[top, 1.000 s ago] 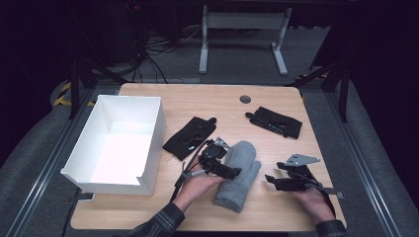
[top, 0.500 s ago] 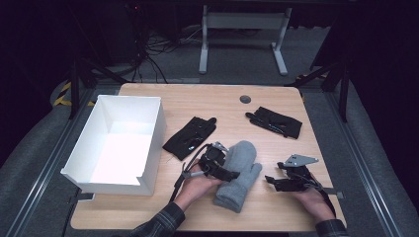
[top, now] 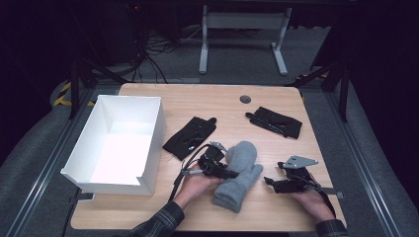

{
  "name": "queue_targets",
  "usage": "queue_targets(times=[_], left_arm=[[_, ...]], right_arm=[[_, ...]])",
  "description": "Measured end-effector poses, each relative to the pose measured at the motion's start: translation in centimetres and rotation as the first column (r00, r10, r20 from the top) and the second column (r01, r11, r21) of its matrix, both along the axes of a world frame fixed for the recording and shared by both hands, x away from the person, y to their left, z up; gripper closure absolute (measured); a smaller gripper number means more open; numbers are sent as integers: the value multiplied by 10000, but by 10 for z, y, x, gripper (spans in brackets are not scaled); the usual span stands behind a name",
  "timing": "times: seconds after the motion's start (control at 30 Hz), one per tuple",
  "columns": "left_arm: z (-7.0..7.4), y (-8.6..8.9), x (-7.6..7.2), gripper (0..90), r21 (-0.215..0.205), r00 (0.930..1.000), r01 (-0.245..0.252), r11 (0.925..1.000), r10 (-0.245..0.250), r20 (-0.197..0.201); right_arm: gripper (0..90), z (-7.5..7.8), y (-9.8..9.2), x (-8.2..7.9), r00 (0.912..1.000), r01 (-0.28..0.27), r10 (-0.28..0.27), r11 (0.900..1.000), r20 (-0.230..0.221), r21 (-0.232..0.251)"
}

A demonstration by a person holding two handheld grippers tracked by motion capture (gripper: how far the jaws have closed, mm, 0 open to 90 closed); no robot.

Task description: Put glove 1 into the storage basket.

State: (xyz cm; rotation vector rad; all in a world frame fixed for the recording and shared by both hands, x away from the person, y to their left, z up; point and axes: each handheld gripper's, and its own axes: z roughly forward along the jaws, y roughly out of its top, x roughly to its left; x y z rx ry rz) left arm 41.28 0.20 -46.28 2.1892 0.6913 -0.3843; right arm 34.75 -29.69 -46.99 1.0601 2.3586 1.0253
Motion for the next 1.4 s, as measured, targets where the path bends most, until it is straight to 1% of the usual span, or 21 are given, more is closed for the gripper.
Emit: queue_targets(times=[0.03,0.07,0.2,0.37,0.53,0.6,0.7,0.73,0.83,0.87,0.9,0.97,1.03,1.13,1.17,1.2,1.27,1.33,1.37,1.4], left_arm=[[1,0,0,698,-16,10000,30,10000,-30,33],[1,0,0,698,14,9999,39,10000,-39,99],[7,0,-3,747,-2,9992,11,10000,-11,403],[14,3,-5,760,-141,9986,-33,9999,40,527],[26,10,-6,762,-320,9967,-164,9994,189,796],[33,13,-7,762,-243,9949,-128,9996,151,994],[44,17,-9,762,-273,9916,-175,9995,208,1278],[47,19,-10,762,-306,9909,-219,9993,257,1321],[53,23,-12,762,-221,9894,-228,9995,258,1433],[58,25,-13,761,-134,9876,-200,9997,219,1556],[58,25,-13,761,-134,9876,-200,9997,219,1556],[67,29,-14,761,-170,9851,-250,9995,275,1700],[73,31,-14,761,-285,9848,-287,9992,332,1707],[87,34,-15,761,-183,9813,-315,9993,344,1895],[90,35,-16,761,-250,9809,-330,9991,372,1909],[93,36,-16,761,-230,9807,-324,9992,362,1921],[103,39,-16,761,-241,9785,-393,9989,434,2017],[111,43,-15,761,-321,9781,-469,9984,524,2016],[111,43,-15,761,-321,9781,-469,9984,524,2016],[116,45,-15,761,-370,9773,-507,9980,572,2042]], right_arm=[[185,0,0,0,10000,-1,1,10000,-5,0],[185,0,0,0,10000,-1,1,10000,-5,0],[178,0,0,0,10000,-8,8,10000,-27,-13],[173,0,0,0,10000,-20,20,10000,-33,-26],[169,0,0,0,10000,-38,38,10000,-36,-38],[168,0,0,0,10000,-70,70,10000,-27,-54],[167,0,0,0,10000,-81,81,10000,-24,-47],[167,0,0,0,10000,-79,79,10000,-25,-47],[166,0,0,0,10000,-87,86,9999,-22,-54],[165,0,0,0,10000,-84,83,10000,-26,-52],[165,0,0,0,10000,-84,83,10000,-26,-52],[165,0,0,0,10000,-83,83,9999,-20,-56],[164,0,0,0,10000,-81,81,10000,-24,-51],[164,0,0,0,10000,-80,80,10000,-24,-53],[164,0,0,0,10000,-79,79,10000,-25,-52],[164,0,0,0,10000,-79,79,10000,-24,-53],[164,0,0,1,10000,-78,78,10000,-19,-57],[164,0,0,1,10000,-82,82,10000,-24,-55],[164,0,0,1,10000,-82,82,10000,-24,-55],[164,0,0,0,10000,-79,79,10000,-28,-51]])
